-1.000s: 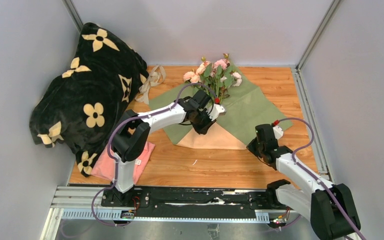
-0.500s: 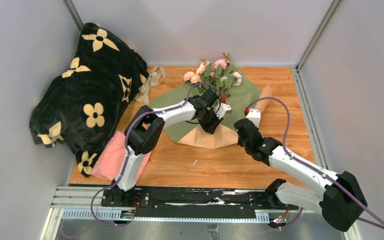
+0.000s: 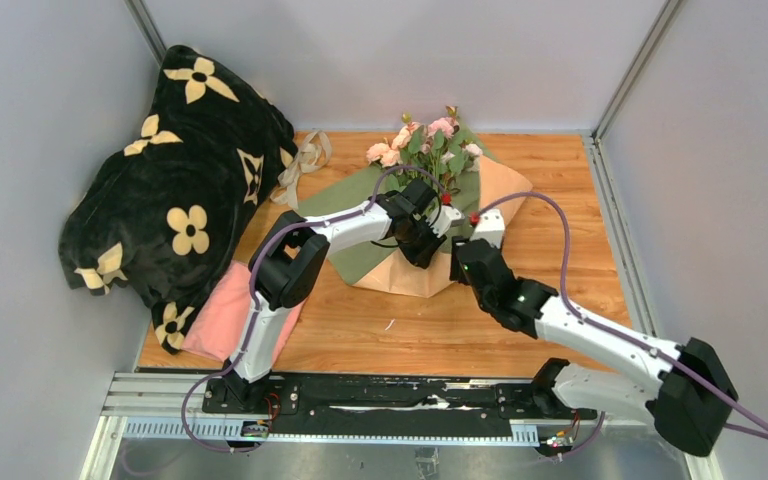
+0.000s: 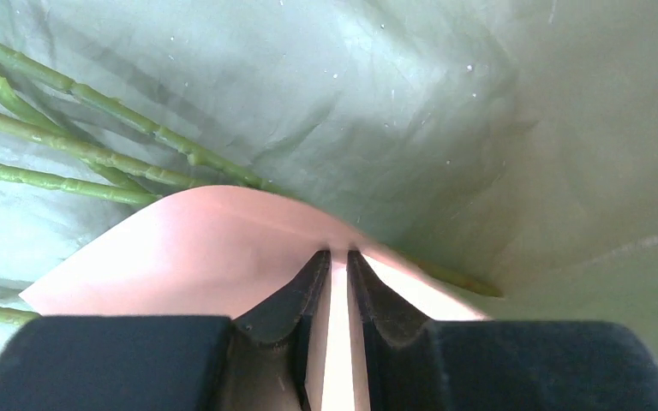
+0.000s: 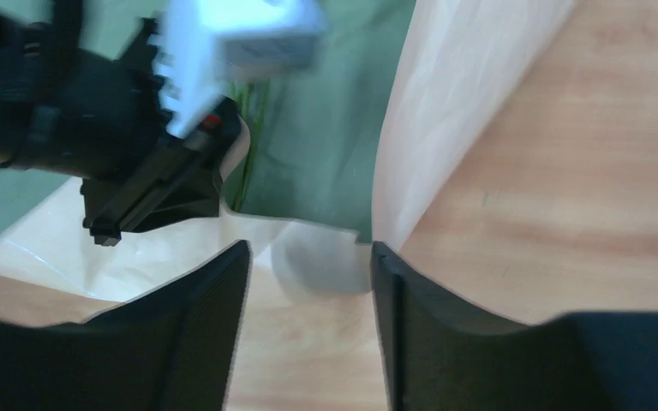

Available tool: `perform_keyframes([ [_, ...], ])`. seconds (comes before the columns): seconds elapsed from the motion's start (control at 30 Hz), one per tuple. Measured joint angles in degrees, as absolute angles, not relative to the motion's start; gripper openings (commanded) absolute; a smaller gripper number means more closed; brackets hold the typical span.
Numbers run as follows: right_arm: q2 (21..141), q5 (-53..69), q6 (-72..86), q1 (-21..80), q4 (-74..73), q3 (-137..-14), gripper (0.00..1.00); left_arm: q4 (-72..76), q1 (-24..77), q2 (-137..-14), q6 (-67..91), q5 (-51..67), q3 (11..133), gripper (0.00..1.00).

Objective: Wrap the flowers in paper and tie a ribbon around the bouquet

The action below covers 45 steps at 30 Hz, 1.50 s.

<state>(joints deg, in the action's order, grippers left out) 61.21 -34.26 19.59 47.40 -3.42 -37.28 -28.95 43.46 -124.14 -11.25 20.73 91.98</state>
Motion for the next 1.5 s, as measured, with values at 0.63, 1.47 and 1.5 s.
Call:
perform_keyframes([
  [0.63, 55.3, -32.2, 74.5, 47.4, -0.3, -15.4, 0.79, -28.8, 43.3, -124.3, -10.0, 20.7, 92.0, 0.22],
  [1.47, 77.5, -42.9, 42.4, 47.1, -2.7, -34.9, 0.0, -28.4, 42.8, -125.3, -9.9, 21.9, 93.2, 0.23],
  [1.5, 78.5, -44.2, 39.5, 48.2, -3.4, -36.2, 0.0, -28.5, 42.6, -125.5, -9.8, 22.2, 93.4, 0.23],
])
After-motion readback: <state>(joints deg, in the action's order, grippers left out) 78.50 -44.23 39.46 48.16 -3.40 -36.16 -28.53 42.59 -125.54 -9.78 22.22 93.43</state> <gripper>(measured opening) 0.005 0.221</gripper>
